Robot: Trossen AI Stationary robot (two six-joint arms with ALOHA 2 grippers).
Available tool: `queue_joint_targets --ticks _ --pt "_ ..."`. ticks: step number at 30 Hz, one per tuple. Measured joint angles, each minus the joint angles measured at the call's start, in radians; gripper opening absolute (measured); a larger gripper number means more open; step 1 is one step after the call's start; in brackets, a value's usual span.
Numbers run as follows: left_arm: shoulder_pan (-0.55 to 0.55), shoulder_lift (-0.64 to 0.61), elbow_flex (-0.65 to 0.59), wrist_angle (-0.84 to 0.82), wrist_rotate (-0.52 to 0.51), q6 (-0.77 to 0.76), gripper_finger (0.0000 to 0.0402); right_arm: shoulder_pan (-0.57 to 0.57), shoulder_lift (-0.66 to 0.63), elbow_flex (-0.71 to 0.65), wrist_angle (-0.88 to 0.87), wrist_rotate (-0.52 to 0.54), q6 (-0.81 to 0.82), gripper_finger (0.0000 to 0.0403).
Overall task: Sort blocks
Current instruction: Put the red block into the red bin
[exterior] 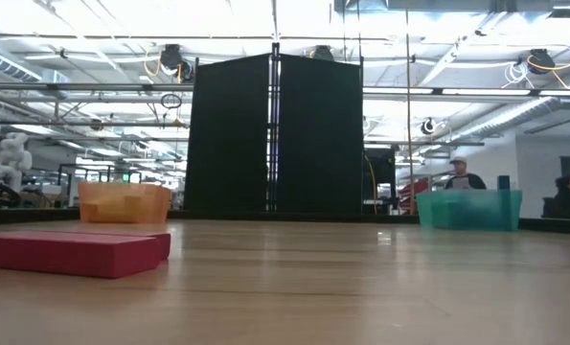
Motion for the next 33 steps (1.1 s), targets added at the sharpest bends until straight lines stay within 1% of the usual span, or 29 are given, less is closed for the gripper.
queue_joint_targets --ticks 2,4,6,8,9,11,14,16,18,23,28,33 --pt "-0.003 0.0 0.0 0.0 0.0 0.0 0.0245 0.0 -0.01 0.015 0.08 0.014 -0.056 0.0249" --pt "-0.011 -0.002 0.0 0.0 0.0 0.0 0.0245 -0.001 -0.023 0.046 0.161 0.07 -0.113 0.0244" --pt "-0.018 -0.004 0.0 0.001 0.0 0.0 0.0245 -0.009 -0.035 0.092 0.218 0.169 -0.176 0.0238" --pt "-0.025 -0.005 0.0 -0.003 0.008 -0.012 0.0245 -0.026 -0.044 0.149 0.273 0.301 -0.256 0.0235" --pt "-0.027 -0.005 0.0 -0.015 0.028 -0.024 0.0244 -0.035 -0.048 0.181 0.302 0.369 -0.31 0.0234" --pt "-0.027 0.006 0.0 -0.052 0.091 -0.028 0.0245 -0.059 -0.052 0.251 0.329 0.47 -0.444 0.0234" --pt "-0.046 0.046 0.0 -0.158 0.177 -0.053 0.0245 -0.089 -0.052 0.351 0.324 0.562 -0.64 0.0234" --pt "-0.074 0.077 -0.001 -0.21 0.206 -0.07 0.0244 -0.105 -0.052 0.401 0.324 0.61 -0.734 0.0234" --pt "-0.115 0.106 -0.001 -0.235 0.208 -0.082 0.0245 -0.117 -0.052 0.436 0.322 0.635 -0.803 0.0234" --pt "-0.215 0.194 -0.001 -0.237 0.22 -0.16 0.0245 -0.14 -0.052 0.462 0.316 0.633 -0.899 0.0234" --pt "-0.286 0.316 -0.001 -0.235 0.194 -0.236 0.0245 -0.14 -0.051 0.462 0.263 0.629 -0.899 0.0234" --pt "-0.312 0.434 -0.001 -0.135 0.185 -0.212 0.0245 -0.14 -0.051 0.462 0.251 0.627 -0.9 0.0234"
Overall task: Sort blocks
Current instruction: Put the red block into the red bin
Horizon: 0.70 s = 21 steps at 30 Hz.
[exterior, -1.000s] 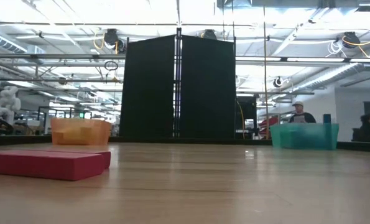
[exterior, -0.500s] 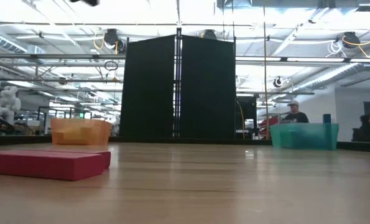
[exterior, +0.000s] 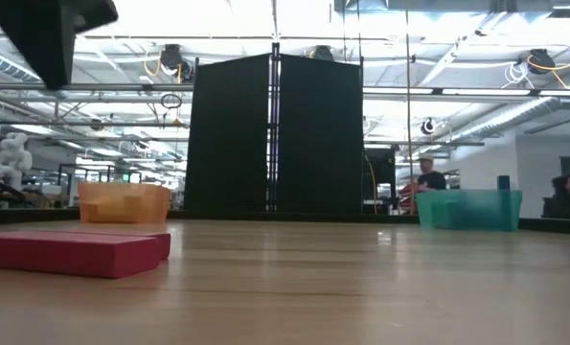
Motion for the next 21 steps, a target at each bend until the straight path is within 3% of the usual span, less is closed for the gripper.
queue_joint_targets --ticks 12,21 --pt "0.008 0.179 0.0 0.094 -0.003 0.131 0.0244 0.0 0.0 0.0 0.0 -0.005 -0.046 0.0233" --pt "0.062 0.245 0.0 0.133 0.018 0.208 0.0244 0.0 0.0 0.0 0.002 -0.005 -0.053 0.0233"
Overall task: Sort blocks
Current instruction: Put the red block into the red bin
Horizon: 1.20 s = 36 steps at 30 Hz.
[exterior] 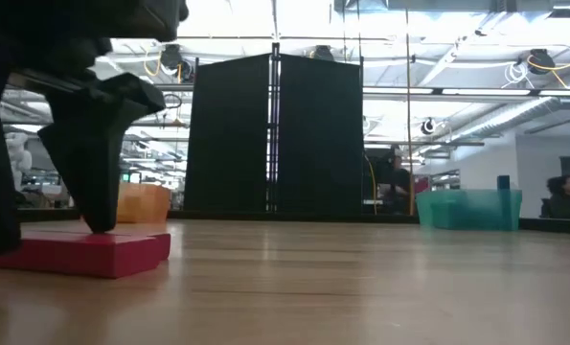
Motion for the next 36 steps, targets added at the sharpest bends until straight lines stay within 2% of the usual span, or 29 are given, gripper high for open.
queue_joint_targets --ticks 7,15,19,24,36 --pt "0.043 0.004 0.002 0.01 0.034 0.075 0.0244 0.003 0.0 0.0 0.0 -0.041 0.019 0.0233" --pt "0.104 -0.012 0.0 -0.071 0.035 0.058 0.0244 0.003 0.0 0.0 0.0 -0.052 0.044 0.0233" --pt "0.093 -0.034 0.0 -0.058 0.06 0.058 0.0244 0.003 0.0 0.0 0.0 -0.052 0.044 0.0233" --pt "0.063 -0.046 0.0 -0.062 0.083 -0.031 0.0244 0.003 0.0 0.0 0.0 -0.051 0.029 0.0233" --pt "0.036 -0.047 -0.016 -0.125 0.01 -0.161 0.0244 0.003 0.0 0.0 0.0 -0.051 0.008 0.0233"
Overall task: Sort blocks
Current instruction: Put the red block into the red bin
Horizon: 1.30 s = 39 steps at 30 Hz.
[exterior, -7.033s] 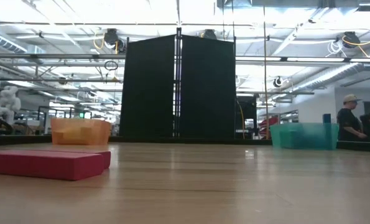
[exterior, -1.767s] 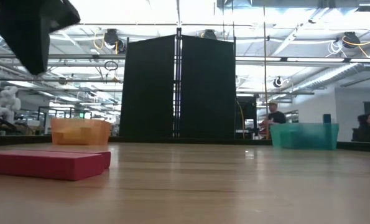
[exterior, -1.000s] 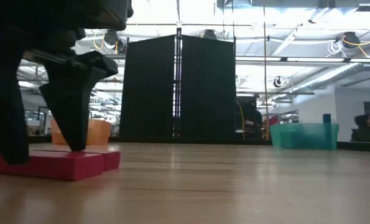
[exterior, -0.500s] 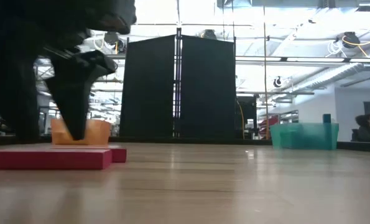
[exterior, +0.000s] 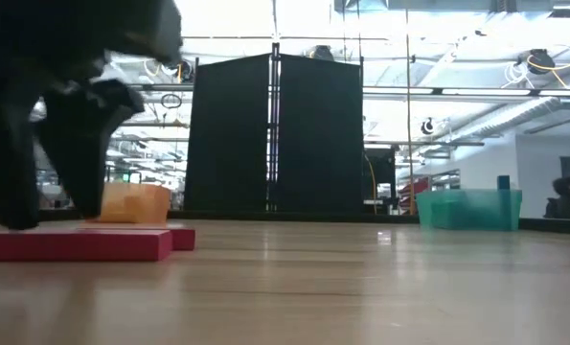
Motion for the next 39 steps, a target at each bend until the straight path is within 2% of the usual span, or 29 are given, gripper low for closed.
queue_joint_targets --ticks 9,21,33,39 --pt "-0.017 -0.003 -0.046 0.021 0.003 -0.05 0.0245 0.0 0.0 0.0 0.0 0.0 -0.008 0.0233" --pt "-0.084 -0.003 -0.046 0.016 -0.005 -0.225 0.0245 0.0 0.0 0.0 0.0 0.0 -0.031 0.0233" --pt "0.024 0.001 -0.05 -0.032 -0.1 -0.213 0.0244 0.0 0.0 0.0 0.0 0.003 -0.041 0.0233" --pt "0.049 0.001 -0.05 0.045 -0.078 -0.082 0.0245 0.0 0.0 0.0 0.0 0.003 -0.034 0.0233"
